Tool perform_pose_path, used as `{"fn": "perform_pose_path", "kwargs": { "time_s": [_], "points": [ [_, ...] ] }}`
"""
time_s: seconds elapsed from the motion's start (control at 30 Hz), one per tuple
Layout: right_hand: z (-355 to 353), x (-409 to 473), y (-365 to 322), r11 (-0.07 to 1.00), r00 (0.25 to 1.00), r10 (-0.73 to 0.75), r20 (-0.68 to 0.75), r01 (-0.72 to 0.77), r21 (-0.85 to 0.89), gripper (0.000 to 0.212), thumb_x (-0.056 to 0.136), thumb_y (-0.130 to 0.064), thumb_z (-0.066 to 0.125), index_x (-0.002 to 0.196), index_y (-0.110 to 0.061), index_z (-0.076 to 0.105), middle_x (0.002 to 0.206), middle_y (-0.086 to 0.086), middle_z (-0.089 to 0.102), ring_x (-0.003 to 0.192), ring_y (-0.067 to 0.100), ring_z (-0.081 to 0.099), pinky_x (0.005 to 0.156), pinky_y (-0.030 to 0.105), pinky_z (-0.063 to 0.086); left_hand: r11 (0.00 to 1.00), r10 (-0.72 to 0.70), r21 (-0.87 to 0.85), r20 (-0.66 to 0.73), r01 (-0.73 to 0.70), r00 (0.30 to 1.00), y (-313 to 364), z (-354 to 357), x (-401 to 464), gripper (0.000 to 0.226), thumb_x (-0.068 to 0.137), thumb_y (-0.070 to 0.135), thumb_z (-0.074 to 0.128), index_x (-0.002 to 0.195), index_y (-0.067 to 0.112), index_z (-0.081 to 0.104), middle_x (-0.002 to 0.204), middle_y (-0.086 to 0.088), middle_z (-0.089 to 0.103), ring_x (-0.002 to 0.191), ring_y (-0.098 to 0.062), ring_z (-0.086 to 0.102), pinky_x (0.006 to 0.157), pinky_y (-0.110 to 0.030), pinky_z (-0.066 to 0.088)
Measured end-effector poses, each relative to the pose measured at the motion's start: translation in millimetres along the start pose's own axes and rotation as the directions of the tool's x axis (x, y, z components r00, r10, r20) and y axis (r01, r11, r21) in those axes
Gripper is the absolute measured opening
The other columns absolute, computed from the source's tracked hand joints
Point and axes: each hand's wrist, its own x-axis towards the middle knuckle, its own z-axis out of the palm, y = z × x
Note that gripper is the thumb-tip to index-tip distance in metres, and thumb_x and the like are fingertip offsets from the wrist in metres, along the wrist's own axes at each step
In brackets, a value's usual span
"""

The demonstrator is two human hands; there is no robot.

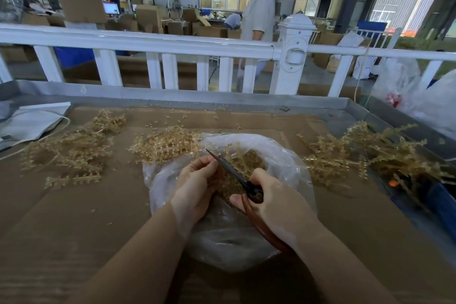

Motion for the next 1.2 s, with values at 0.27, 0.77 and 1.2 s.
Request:
{"fn": "perform_pose_path", "kwargs": {
  "time_s": [0.27,0.77,1.2],
  "points": [
    [-1,-2,0,1.0,1.0,-0.01,-0.006,0.01,-0.028,0.032,0.082,-0.058,0.061,0.082,-0.035,0.04,0.07,-0.016,0.052,0.063,-0.007,0.048,0.051,0.012,0.032,0.998,-0.002,0.063,-0.082,0.007,0.997,0,3,1,0.021,0.092,-0.003,0.051,0.075,0.008,0.056,0.071,-0.009,0.059,0.065,-0.019,0.056,0.058,-0.025,0.051],
    [3,-4,-5,0.991,0.998,-0.025,-0.05,0.018,-0.132,0.033,0.084,-0.063,0.054,0.09,-0.035,0.038,0.075,-0.014,0.053,0.071,0.004,0.052,0.059,0.016,0.035,0.997,-0.055,-0.064,-0.137,0.047,0.989,0,-1,8,0.02,0.092,-0.003,0.051,0.078,0.01,0.058,0.067,-0.005,0.062,0.055,-0.014,0.06,0.044,-0.018,0.049],
    [7,-5,-11,0.994,0.998,0.001,-0.067,-0.009,-0.112,0.034,0.086,-0.062,0.051,0.092,-0.032,0.038,0.076,-0.012,0.056,0.078,0.011,0.059,0.07,0.027,0.046,0.982,-0.096,-0.171,-0.089,0.08,0.991,-1,2,10,0.017,0.091,-0.006,0.048,0.087,0.007,0.057,0.085,-0.013,0.058,0.077,-0.025,0.056,0.087,-0.041,0.046]
  ]
}}
